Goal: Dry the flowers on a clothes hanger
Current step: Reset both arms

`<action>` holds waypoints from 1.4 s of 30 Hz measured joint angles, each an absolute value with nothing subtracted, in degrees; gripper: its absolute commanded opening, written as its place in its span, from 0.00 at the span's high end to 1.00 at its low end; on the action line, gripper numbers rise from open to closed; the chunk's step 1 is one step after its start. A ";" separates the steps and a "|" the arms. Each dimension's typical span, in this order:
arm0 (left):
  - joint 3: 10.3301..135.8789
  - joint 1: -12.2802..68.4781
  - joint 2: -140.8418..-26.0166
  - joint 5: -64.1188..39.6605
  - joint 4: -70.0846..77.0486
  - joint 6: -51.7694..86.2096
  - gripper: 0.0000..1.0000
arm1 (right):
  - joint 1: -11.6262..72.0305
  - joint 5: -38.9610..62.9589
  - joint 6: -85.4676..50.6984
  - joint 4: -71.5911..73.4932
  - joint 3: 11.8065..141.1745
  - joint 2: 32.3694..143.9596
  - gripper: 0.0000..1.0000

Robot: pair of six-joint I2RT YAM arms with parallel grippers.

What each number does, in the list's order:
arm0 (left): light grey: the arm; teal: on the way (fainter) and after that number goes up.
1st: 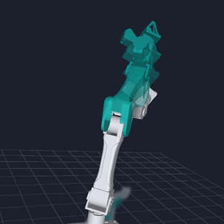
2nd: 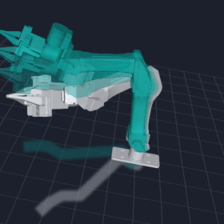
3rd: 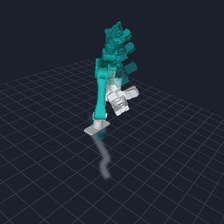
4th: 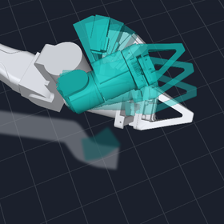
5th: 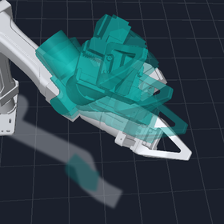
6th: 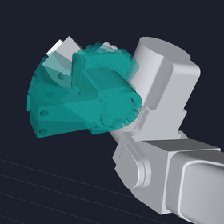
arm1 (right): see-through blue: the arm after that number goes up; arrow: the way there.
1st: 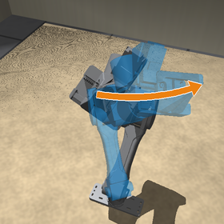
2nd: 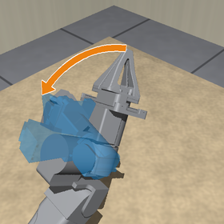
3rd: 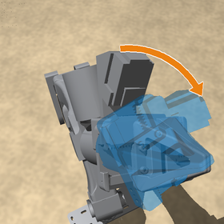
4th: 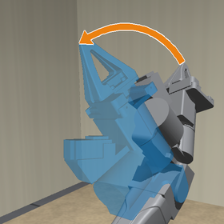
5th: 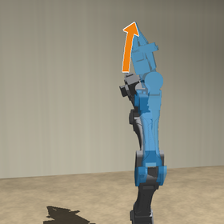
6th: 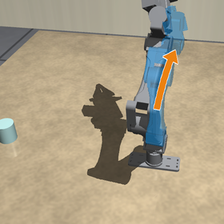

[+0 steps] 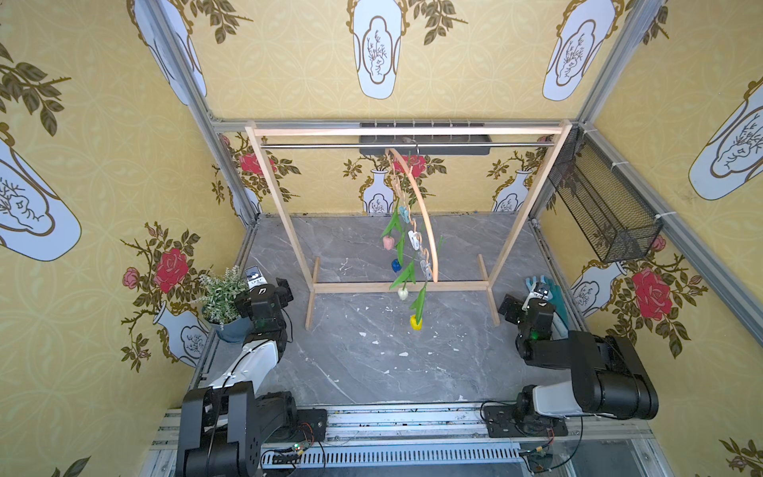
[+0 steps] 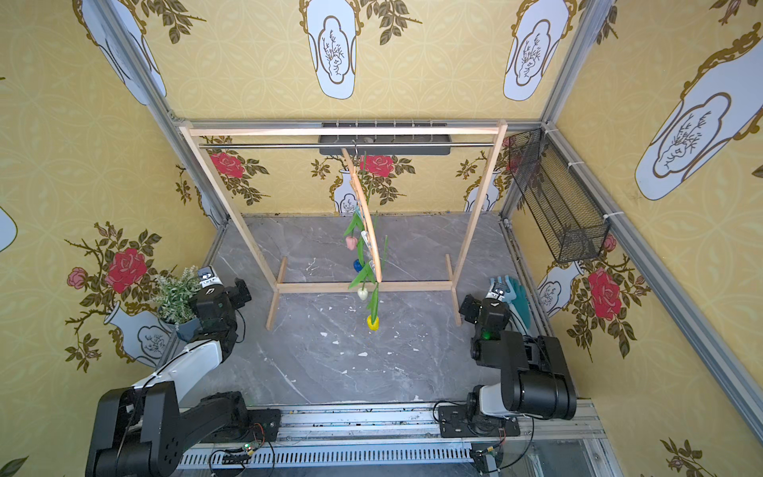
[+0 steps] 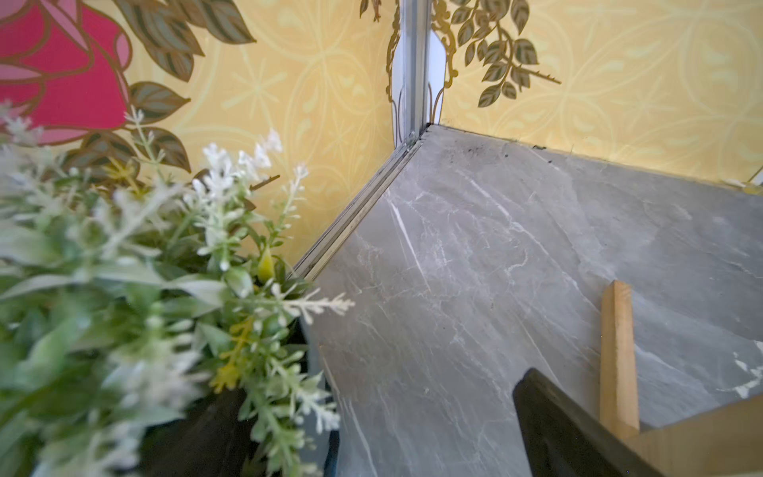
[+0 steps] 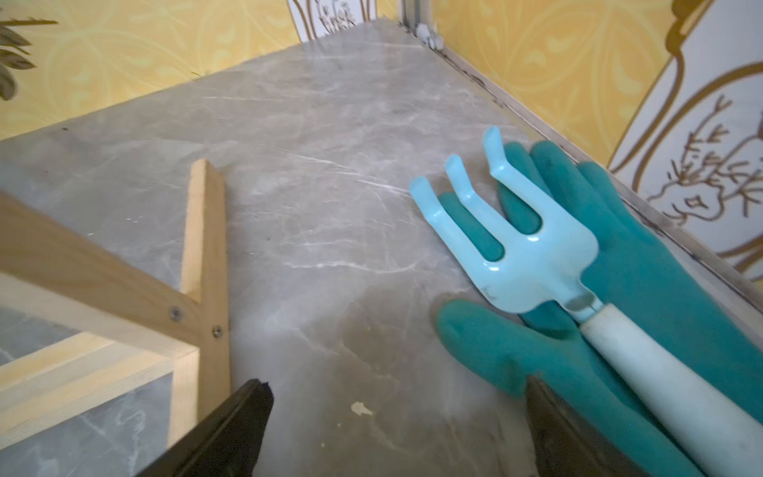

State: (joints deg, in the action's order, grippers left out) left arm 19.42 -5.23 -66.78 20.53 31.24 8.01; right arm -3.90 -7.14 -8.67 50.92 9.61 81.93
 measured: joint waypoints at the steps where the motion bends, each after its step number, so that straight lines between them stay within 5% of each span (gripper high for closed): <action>1: 18.83 -5.17 -67.57 19.62 33.69 7.14 0.00 | -4.05 -6.90 -8.14 52.23 9.58 82.02 0.03; 9: 9.52 0.78 -75.37 14.59 55.13 0.56 0.00 | -4.21 -5.23 -6.90 57.60 9.37 82.02 0.03; 42: 8.95 1.78 -75.29 18.41 56.99 0.47 0.00 | -3.53 -5.41 -5.93 57.58 9.23 81.97 0.03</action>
